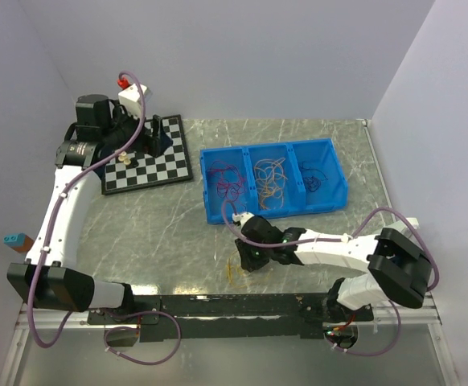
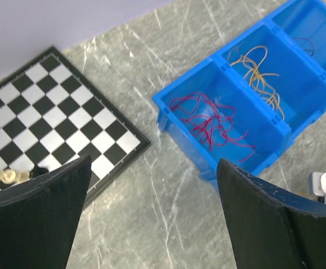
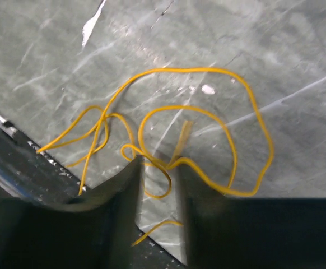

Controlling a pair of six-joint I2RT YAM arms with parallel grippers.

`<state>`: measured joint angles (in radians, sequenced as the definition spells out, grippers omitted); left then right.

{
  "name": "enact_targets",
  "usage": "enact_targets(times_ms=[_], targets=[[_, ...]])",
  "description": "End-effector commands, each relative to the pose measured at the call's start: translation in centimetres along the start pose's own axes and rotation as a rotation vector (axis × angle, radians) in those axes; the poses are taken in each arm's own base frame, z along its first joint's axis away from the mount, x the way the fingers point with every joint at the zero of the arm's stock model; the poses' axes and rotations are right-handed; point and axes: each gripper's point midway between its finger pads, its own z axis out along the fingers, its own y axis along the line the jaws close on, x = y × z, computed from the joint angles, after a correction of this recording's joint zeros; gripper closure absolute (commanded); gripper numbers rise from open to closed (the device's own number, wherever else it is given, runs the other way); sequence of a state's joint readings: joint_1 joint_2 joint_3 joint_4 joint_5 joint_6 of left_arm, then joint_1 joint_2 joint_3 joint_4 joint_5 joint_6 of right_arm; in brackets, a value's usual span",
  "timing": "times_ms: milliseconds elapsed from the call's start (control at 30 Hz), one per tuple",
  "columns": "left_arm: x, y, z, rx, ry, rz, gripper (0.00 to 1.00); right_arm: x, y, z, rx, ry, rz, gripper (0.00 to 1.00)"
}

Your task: Untangle the cables

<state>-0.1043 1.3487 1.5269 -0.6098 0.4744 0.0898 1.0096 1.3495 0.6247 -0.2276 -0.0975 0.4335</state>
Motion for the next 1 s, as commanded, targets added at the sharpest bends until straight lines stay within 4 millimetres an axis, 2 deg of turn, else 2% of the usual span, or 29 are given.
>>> enact_targets(times_ms=[0, 33, 67, 133, 200, 300, 400, 500, 600, 700, 833, 967], targets=[[0.4, 0.1, -0.7, -0.002, -0.016, -0.011, 0.04, -2.6, -0.2, -0.3, 0.065, -0.055, -0.041, 0.77], [0.6, 0.3, -0.8, -0.009, -0.016, -0.01, 0.04, -3.0, 0.0, -0.4, 0.066, -0.067, -0.044, 0.94], [0.7, 0.4, -1.0, -0.013, -0.017, -0.008, 0.05, -3.6, -0.4, -0.7, 0.092, -0.088, -0.046, 1.0], [1.2, 0.7, -1.1, -0.026, -0.014, -0.006, 0.05, -4.8, -0.4, -1.6, 0.105, -0.131, -0.061, 1.0], [1.6, 1.0, -1.4, -0.038, -0.011, 0.0, 0.06, -6.7, -0.3, -3.3, 0.125, -0.203, -0.076, 1.0], [2.6, 1.4, -1.4, -0.055, 0.007, -0.002, 0.07, -10.9, 0.1, -7.8, 0.151, -0.351, -0.103, 1.0], [4.2, 1.6, -1.2, -0.055, 0.033, -0.025, 0.08, -16.1, 0.0, -13.9, 0.164, -0.522, -0.107, 1.0], [5.9, 2.0, -0.8, -0.071, 0.057, -0.04, 0.09, -20.4, -1.2, -19.3, 0.191, -0.653, -0.099, 1.0], [7.7, 2.4, -0.4, -0.089, 0.087, -0.058, 0.09, -23.9, -2.4, -23.0, 0.233, -0.741, -0.117, 1.0], [9.3, 2.3, -0.3, -0.09, 0.114, -0.069, 0.1, -26.8, -3.1, -24.9, 0.263, -0.783, -0.134, 1.0], [10.6, 2.3, -0.5, -0.101, 0.126, -0.063, 0.1, -29.9, -4.2, -27.1, 0.302, -0.839, -0.136, 1.0], [11.3, 2.3, -0.8, -0.113, 0.13, -0.053, 0.1, -31.7, -5.9, -27.1, 0.331, -0.849, -0.115, 1.0]])
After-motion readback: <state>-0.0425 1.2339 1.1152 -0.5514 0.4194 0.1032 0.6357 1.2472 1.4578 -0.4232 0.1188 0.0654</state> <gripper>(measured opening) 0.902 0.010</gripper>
